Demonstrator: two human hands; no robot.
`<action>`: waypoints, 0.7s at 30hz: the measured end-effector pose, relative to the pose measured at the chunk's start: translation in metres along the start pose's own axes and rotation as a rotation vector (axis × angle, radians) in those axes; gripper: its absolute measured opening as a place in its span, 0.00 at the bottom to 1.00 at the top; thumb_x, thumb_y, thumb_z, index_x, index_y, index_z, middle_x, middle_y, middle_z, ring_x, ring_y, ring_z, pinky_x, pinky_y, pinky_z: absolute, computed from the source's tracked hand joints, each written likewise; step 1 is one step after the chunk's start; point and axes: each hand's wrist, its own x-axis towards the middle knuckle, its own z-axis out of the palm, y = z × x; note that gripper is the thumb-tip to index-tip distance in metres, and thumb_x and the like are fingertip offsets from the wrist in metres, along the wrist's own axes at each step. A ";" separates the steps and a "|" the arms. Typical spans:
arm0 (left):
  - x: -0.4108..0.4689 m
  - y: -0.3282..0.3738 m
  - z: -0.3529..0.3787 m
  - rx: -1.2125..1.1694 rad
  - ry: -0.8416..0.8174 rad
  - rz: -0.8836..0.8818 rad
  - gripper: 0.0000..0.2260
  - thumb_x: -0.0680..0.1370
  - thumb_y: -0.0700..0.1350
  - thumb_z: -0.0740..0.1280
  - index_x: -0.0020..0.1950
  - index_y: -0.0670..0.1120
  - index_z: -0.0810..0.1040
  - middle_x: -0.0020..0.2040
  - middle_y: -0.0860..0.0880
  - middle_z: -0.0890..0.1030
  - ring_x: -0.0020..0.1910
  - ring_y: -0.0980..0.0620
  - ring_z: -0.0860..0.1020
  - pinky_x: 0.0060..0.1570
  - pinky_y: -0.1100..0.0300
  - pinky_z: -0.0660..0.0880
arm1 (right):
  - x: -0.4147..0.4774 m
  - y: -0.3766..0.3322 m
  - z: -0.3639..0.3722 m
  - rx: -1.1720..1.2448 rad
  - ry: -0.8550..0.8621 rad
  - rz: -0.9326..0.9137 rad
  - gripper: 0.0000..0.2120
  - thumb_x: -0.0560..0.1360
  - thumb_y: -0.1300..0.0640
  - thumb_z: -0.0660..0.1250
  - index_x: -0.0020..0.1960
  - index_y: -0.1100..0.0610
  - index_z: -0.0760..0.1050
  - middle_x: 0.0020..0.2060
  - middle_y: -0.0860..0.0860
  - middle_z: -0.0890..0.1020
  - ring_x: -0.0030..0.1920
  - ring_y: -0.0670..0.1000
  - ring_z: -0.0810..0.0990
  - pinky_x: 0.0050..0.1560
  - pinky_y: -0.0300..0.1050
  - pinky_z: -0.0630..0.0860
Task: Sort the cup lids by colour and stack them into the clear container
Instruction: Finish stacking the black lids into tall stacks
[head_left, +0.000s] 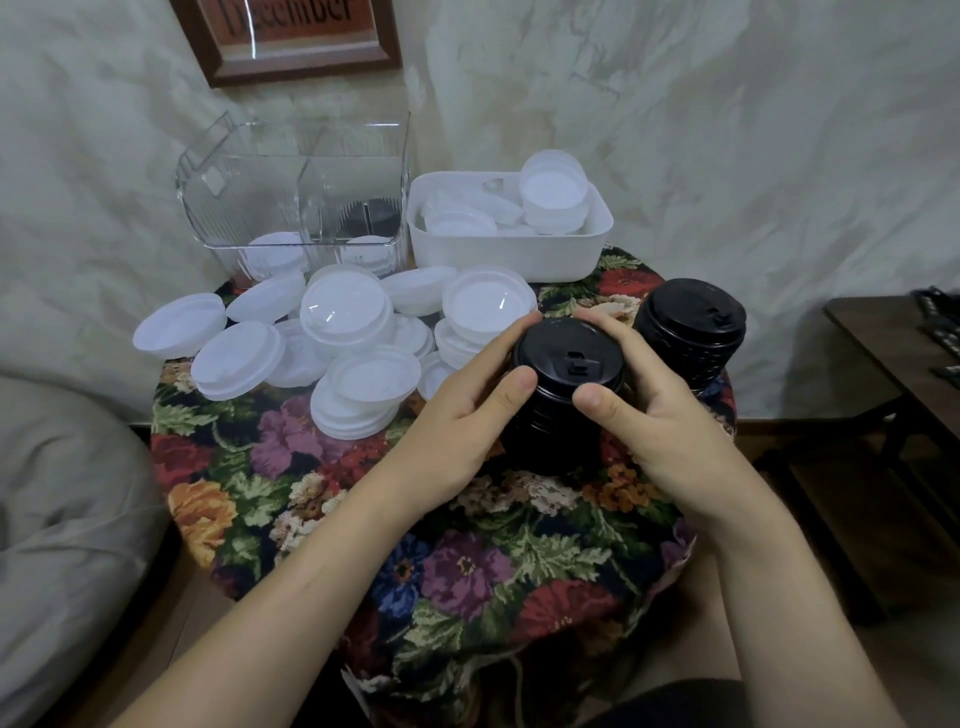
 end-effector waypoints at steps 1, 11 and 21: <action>-0.001 0.000 0.000 0.003 0.000 -0.001 0.25 0.83 0.53 0.59 0.81 0.51 0.64 0.76 0.56 0.72 0.75 0.63 0.68 0.74 0.63 0.65 | 0.000 0.001 0.002 0.009 0.010 0.005 0.31 0.76 0.41 0.72 0.76 0.44 0.67 0.68 0.41 0.78 0.70 0.43 0.75 0.71 0.44 0.72; 0.001 0.001 -0.004 0.054 -0.039 0.006 0.22 0.84 0.52 0.58 0.79 0.55 0.63 0.75 0.59 0.72 0.74 0.64 0.68 0.71 0.68 0.65 | -0.002 -0.001 0.002 0.023 -0.011 0.046 0.32 0.76 0.48 0.70 0.78 0.44 0.64 0.69 0.38 0.77 0.70 0.40 0.74 0.70 0.39 0.72; -0.008 0.024 -0.007 0.055 -0.053 -0.086 0.21 0.85 0.52 0.59 0.77 0.62 0.63 0.71 0.69 0.72 0.70 0.72 0.69 0.66 0.74 0.66 | -0.014 -0.015 0.000 0.105 -0.005 0.111 0.31 0.78 0.48 0.67 0.79 0.40 0.62 0.72 0.36 0.73 0.72 0.37 0.71 0.74 0.46 0.69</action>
